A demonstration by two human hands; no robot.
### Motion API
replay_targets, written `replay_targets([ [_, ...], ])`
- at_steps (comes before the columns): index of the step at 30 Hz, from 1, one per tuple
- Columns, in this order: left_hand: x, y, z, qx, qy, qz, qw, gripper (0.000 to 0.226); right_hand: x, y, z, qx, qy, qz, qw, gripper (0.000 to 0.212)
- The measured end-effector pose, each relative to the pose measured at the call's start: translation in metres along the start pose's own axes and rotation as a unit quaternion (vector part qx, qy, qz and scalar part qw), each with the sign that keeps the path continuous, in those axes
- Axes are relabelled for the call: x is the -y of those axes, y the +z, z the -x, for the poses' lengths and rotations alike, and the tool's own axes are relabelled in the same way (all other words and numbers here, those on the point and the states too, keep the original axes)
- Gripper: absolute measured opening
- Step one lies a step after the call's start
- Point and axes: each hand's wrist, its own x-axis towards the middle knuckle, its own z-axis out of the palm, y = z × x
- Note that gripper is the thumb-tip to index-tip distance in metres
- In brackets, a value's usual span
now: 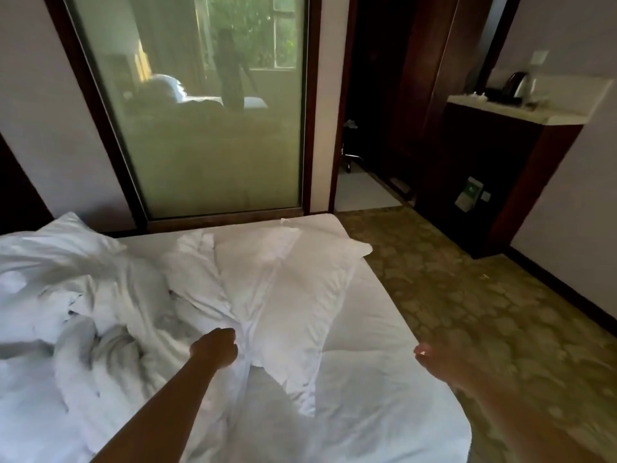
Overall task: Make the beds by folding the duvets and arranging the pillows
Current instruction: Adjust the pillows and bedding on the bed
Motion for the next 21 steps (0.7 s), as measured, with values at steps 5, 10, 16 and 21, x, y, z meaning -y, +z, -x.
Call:
replay_targets([
  [5,-0.045,-0.023,-0.073,-0.005,-0.014,0.022,1.0,0.038,0.007,-0.049,-0.073,-0.038,-0.011,0.025,0.999,0.022],
  [10,-0.074,-0.019,-0.118,0.044,-0.009,0.031,0.999,0.041,0.023,-0.052,-0.125,0.021,-0.053,0.077,0.995,0.03],
  [16,-0.091,-0.012,-0.157,0.085,-0.034,0.129,0.987,0.05,0.055,-0.06,-0.218,0.095,-0.101,0.078,0.987,0.032],
  [21,-0.111,0.005,-0.176,0.092,-0.089,0.174,0.976,0.053,0.086,-0.052,-0.299,0.151,-0.147,0.092,0.973,0.034],
])
